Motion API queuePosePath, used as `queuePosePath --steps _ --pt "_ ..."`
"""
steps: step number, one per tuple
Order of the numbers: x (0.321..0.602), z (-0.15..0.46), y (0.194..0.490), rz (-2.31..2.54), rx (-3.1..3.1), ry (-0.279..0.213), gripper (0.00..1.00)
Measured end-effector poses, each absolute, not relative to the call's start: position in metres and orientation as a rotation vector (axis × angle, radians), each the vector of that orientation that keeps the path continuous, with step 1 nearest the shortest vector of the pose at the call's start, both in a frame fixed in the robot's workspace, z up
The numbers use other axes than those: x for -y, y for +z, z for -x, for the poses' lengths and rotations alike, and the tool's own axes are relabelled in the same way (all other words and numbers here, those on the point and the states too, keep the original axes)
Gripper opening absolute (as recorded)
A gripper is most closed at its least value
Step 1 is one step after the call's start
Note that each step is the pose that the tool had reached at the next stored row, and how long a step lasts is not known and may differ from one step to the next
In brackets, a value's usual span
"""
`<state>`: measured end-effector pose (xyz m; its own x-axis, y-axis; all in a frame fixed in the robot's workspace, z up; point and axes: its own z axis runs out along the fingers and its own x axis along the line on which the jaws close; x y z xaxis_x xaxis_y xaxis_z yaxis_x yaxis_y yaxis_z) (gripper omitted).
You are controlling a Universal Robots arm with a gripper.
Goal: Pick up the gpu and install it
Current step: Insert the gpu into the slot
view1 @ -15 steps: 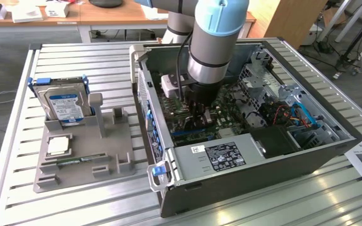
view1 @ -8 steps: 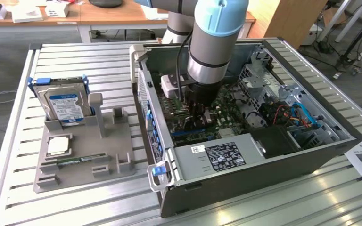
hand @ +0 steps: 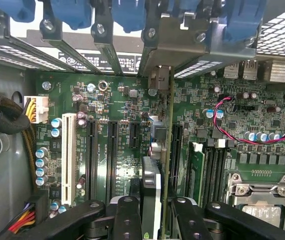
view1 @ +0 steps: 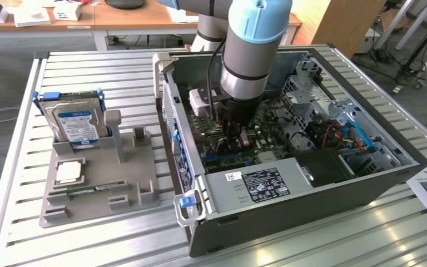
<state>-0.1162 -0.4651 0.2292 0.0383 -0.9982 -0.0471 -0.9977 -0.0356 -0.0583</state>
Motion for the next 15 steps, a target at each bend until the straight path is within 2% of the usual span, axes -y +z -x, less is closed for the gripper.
queuePosePath --steps 15 --pt "0.4651 0.1166 0.2284 2.208 -2.127 -0.012 0.28"
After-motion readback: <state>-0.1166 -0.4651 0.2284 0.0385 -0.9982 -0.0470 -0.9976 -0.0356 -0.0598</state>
